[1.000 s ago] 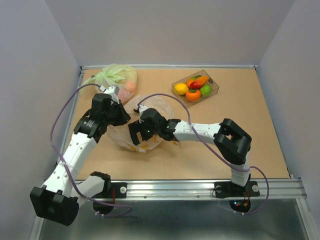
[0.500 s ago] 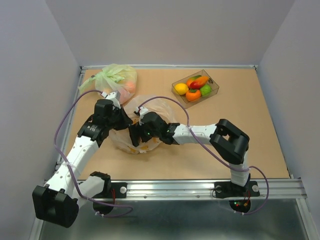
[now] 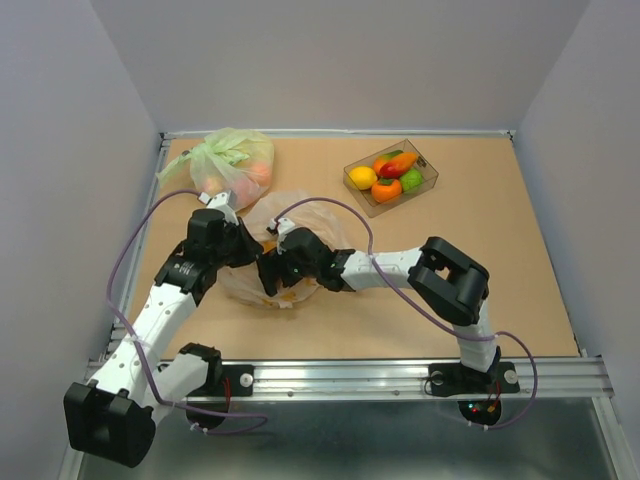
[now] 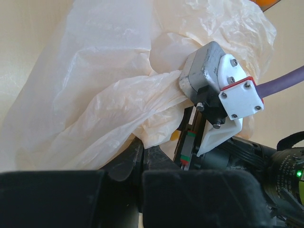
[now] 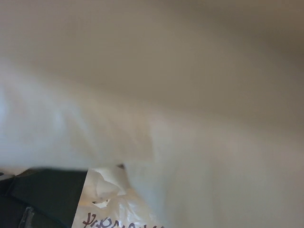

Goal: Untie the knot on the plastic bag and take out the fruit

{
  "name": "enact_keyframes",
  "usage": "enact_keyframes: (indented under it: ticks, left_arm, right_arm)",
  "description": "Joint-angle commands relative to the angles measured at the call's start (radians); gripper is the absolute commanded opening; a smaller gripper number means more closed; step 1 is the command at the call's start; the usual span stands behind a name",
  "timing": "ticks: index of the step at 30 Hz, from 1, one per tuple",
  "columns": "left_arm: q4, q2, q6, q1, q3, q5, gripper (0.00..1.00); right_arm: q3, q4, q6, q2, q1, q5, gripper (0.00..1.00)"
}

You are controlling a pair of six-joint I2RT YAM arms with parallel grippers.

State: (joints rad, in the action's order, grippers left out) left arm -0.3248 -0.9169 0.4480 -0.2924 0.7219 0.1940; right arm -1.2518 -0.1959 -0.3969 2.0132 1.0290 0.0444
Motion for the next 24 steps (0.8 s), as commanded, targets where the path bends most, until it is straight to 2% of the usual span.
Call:
enact_keyframes:
  ticks: [1, 9, 16, 21, 24]
  left_arm:
    - [-0.051, 0.020, 0.001, -0.005, -0.001, 0.036, 0.00]
    - [-0.063, 0.012, 0.003, -0.005, 0.010, 0.044, 0.00]
    - [-0.074, 0.012, 0.020, -0.005, -0.006, 0.090, 0.00]
    - [-0.102, 0.019, 0.015, -0.007, 0.031, 0.117, 0.00]
    - [-0.125, 0.039, 0.009, -0.005, 0.094, 0.079, 0.00]
  right_arm:
    - [-0.003, -0.235, -0.051, -0.025, -0.006, -0.031, 1.00]
    - [0.003, -0.327, -0.128, 0.005, -0.007, -0.167, 1.00]
    - [-0.026, -0.414, -0.172, 0.084, -0.017, -0.193, 1.00]
    - [-0.044, -0.487, -0.212, 0.142, -0.041, -0.161, 1.00]
    - [-0.022, -0.510, -0.218, 0.122, -0.066, -0.092, 1.00]
